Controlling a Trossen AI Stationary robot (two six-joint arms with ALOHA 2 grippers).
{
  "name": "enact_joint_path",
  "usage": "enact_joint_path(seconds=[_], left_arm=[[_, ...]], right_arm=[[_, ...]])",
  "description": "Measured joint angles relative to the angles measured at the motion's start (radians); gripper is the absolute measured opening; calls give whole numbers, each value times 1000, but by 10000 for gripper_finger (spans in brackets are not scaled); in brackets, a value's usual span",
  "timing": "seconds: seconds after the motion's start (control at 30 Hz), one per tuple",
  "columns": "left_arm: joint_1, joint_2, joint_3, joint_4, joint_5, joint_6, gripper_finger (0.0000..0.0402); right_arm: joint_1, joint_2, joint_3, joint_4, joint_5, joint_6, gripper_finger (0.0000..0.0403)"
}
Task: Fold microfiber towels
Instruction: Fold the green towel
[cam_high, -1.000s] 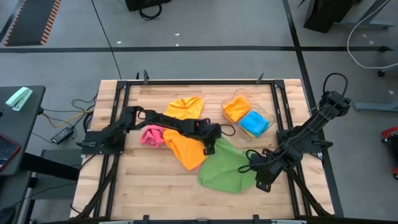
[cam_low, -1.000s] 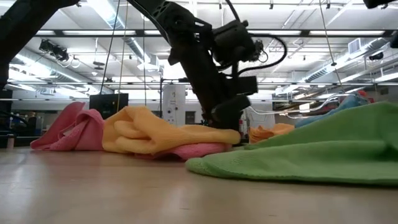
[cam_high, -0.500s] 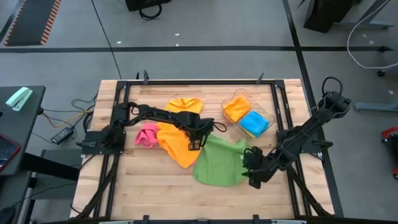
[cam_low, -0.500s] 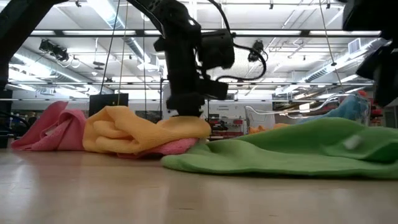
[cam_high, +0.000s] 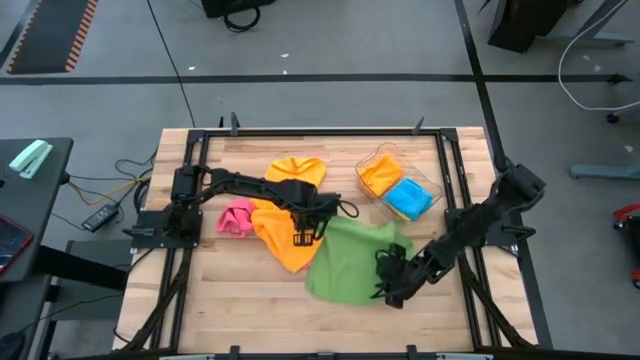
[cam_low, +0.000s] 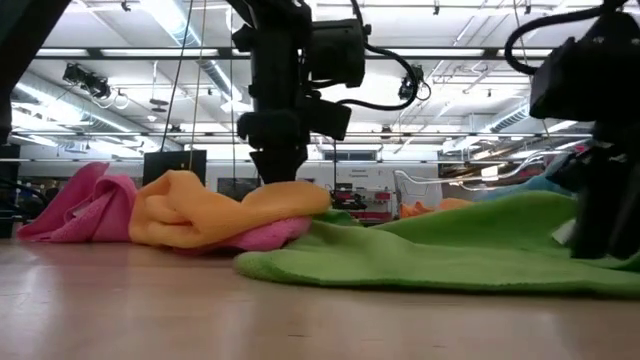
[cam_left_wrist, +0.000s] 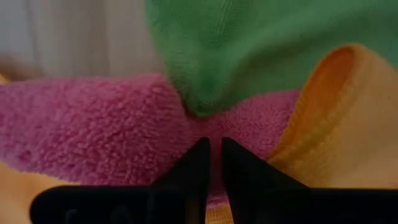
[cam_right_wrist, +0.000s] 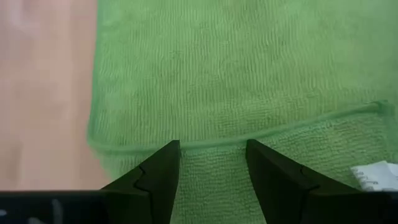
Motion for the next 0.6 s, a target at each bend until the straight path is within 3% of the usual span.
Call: enact_joint_path(seconds=[0.37, 0.5, 0.6], left_arm=[[-85, -6, 2, 68, 201, -22, 52], [-133, -6, 2, 128, 216, -23, 50], [-171, -6, 2, 213, 222, -59, 46]], right_arm=[[210, -5, 56, -34, -189, 88, 193], [226, -59, 81, -75, -202, 109, 193], [212, -136, 112, -203, -174, 123, 193]])
